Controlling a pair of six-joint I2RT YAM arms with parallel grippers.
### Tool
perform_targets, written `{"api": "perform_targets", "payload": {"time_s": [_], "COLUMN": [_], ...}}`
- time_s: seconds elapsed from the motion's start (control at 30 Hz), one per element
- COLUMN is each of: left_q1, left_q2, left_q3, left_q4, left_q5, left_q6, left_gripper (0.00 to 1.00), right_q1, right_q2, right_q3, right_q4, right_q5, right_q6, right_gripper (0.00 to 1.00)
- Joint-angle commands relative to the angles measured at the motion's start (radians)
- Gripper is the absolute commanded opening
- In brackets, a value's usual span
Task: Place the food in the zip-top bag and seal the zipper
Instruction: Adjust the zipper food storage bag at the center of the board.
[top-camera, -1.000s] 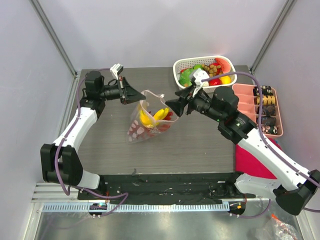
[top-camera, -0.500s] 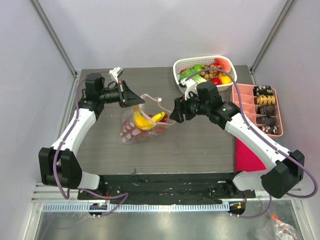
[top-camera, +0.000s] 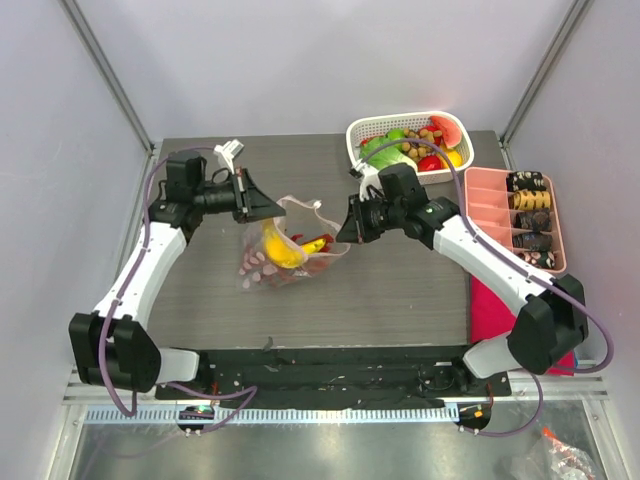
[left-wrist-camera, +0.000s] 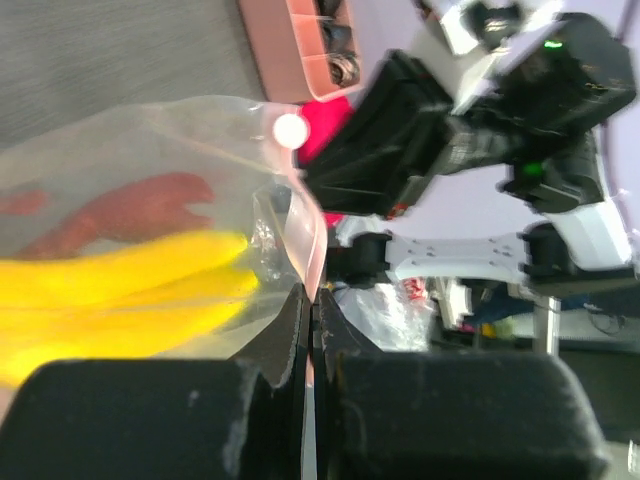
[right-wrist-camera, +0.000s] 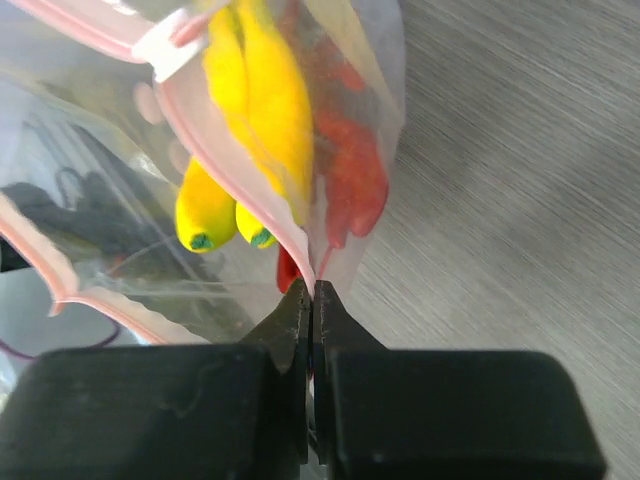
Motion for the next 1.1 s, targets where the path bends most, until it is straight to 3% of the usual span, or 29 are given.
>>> {"api": "perform_targets", "payload": {"time_s": [0.0,0.13,0.37,0.5,0.73,0.93,1.07], "left_q1": [0.002,0.0,-0.023,-0.043,-0.038,-0.001,0.014], "left_q2": [-0.055,-0.049,-0.015,0.017,0.071,0.167,0.229], "left_q3": [0.159,0.304,0.478,0.444,0.432,0.474,0.516], "left_q4": [-0.294,-0.553,-0.764,-0.801,-0.724,-0.634,-0.611], "left_q5": [-0.167,-0.35,-0.401,-0.418,-0.394,-0.339,-0.312], "left_q6": [0.271,0.458,0.567,0.577,0.482,0.358,0.338], "left_gripper": [0.0,0.0,0.0,0.0,0.0,0.0,0.0], "right_q1": [0.001,0.003,0.001,-0.017,-0.097,-0.163,-0.296], "right_q2": [-0.109,-0.136,-0.058,-0.005,0.085,0.15,0.214], "right_q3": [0.122,0.191,0.222,0.226,0.329,0.415,0.481], "right_q4": [0.07,0.078,0.007,0.002,-0.004,-0.007,-0.002], "right_q5": [-0.1,-0.188,-0.2,-0.182,-0.148,-0.07,-0.073], "right_q6": [0.154,0.235,0.209,0.176,0.106,0.046,0.019], "right_gripper": [0.01,0.01,0.01,0.01,0.01,0.53,0.71]}}
